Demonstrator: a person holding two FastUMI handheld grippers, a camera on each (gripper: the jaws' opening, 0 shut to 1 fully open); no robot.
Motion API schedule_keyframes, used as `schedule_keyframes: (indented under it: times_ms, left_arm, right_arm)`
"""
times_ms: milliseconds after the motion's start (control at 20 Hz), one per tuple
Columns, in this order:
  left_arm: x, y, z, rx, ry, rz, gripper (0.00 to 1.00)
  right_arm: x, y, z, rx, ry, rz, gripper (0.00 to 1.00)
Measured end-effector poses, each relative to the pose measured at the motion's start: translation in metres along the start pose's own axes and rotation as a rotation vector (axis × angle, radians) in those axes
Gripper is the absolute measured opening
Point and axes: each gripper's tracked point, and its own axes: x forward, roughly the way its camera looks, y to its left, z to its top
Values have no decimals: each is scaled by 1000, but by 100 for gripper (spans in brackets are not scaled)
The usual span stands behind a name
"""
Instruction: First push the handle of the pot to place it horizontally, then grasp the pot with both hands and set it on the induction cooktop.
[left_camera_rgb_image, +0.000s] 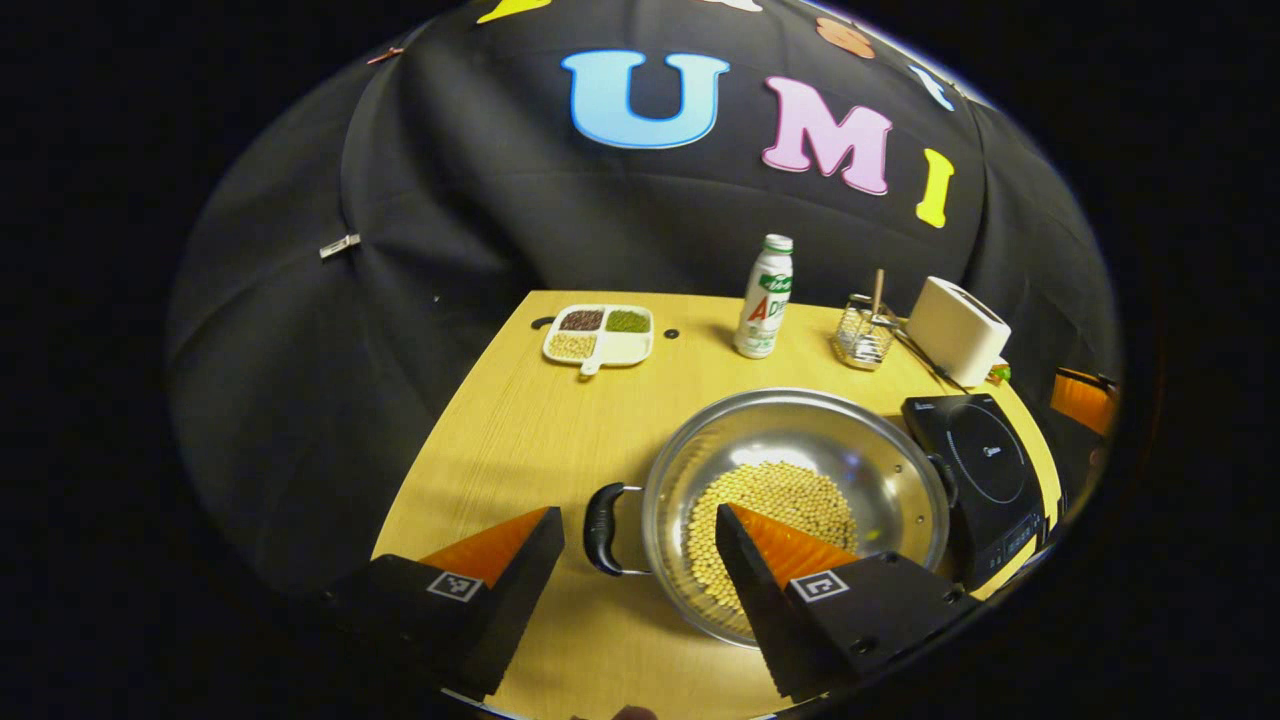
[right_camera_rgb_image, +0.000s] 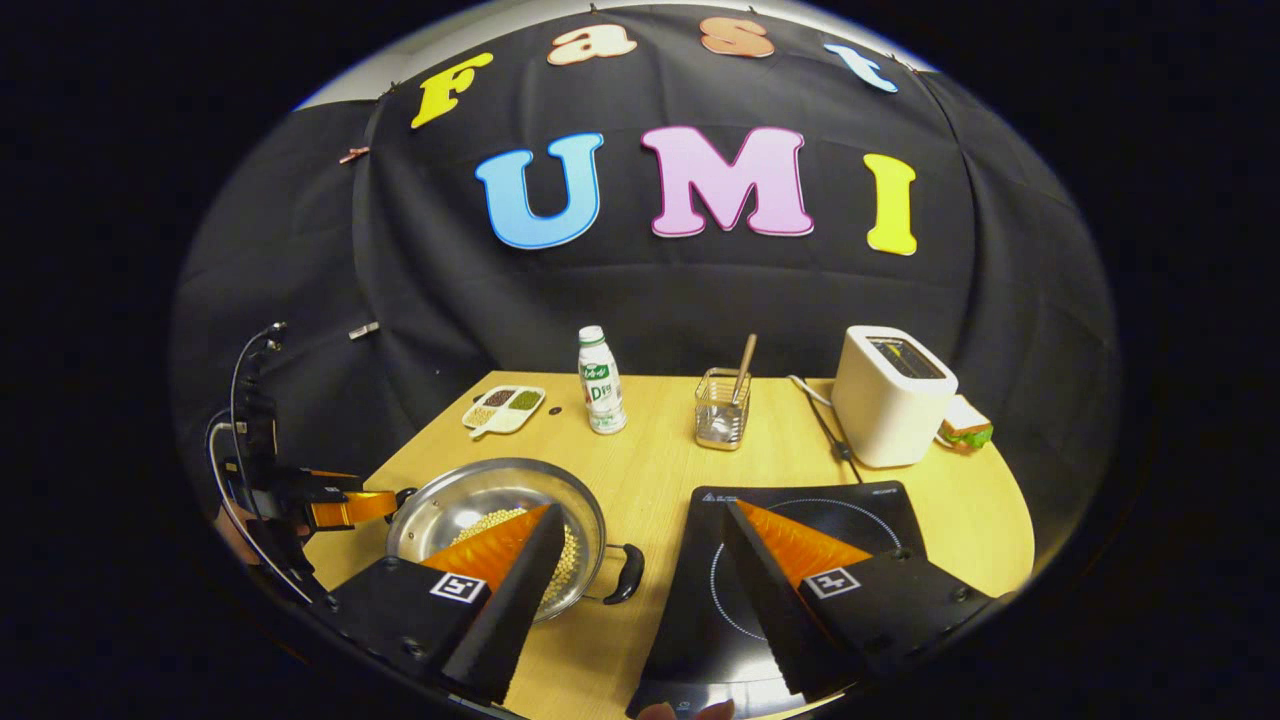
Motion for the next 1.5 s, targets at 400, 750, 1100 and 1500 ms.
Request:
schedule_keyframes:
  times_ms: [400, 750, 1100, 1500]
  left_arm:
    - [47, 13, -18, -29, 84, -30, 95]
    - [65, 0, -20, -45, 109, -70, 94]
    - [75, 2, -29, -29, 141, -68, 81]
    - [81, 4, -31, -62, 127, -67, 61]
  right_arm:
    - [55, 27, -59, -21, 171, 19, 99]
    - [80, 28, -98, 14, 273, 4, 99]
    - [106, 25, -128, 62, 362, -17, 89]
    - [119, 11, -140, 102, 380, -109, 63]
